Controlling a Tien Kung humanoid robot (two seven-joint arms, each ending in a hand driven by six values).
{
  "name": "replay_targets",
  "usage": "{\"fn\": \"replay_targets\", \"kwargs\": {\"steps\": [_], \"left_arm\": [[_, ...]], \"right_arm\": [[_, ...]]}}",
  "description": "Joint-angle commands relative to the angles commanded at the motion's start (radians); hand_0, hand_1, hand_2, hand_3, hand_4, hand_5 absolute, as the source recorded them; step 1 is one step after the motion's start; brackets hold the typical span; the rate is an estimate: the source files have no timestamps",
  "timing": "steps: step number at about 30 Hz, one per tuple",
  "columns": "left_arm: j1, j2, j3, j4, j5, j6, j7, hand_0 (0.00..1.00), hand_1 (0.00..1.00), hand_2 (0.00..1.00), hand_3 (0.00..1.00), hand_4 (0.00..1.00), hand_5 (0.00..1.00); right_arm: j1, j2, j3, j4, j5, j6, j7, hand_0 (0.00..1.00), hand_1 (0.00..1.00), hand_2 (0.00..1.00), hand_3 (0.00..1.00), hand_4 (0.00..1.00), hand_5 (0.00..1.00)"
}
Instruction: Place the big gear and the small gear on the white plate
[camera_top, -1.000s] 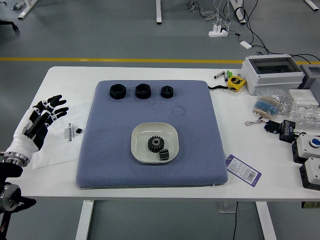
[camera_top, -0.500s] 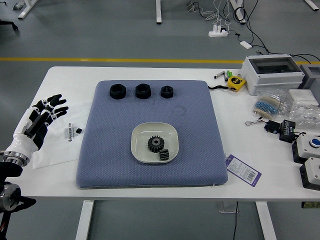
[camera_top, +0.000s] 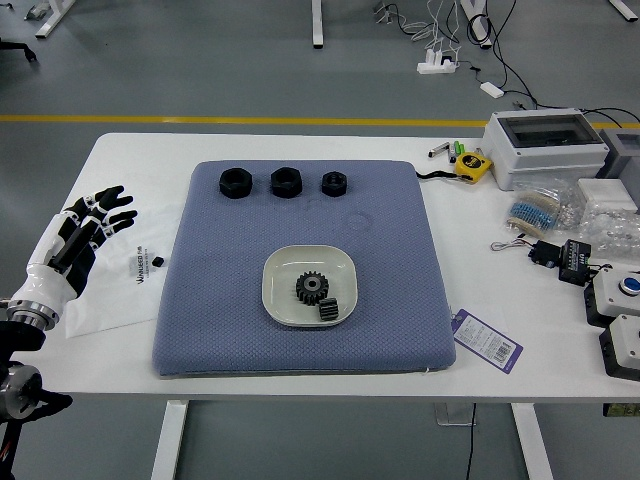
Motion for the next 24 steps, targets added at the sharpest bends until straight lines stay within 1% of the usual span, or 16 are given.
{"fn": "replay_targets", "kwargs": {"steps": [24], "left_arm": [[-0.002,0.000,0.003,0.003,-0.002,0.001,-0.001,0.735,0.674,0.731,0.718,0.970,0.590]], "right_arm": [[0.001,-0.001,0.001,0.000,-0.001,0.001,0.000,0.710,0.720,0.795,0.726,0.981,0.795]]}}
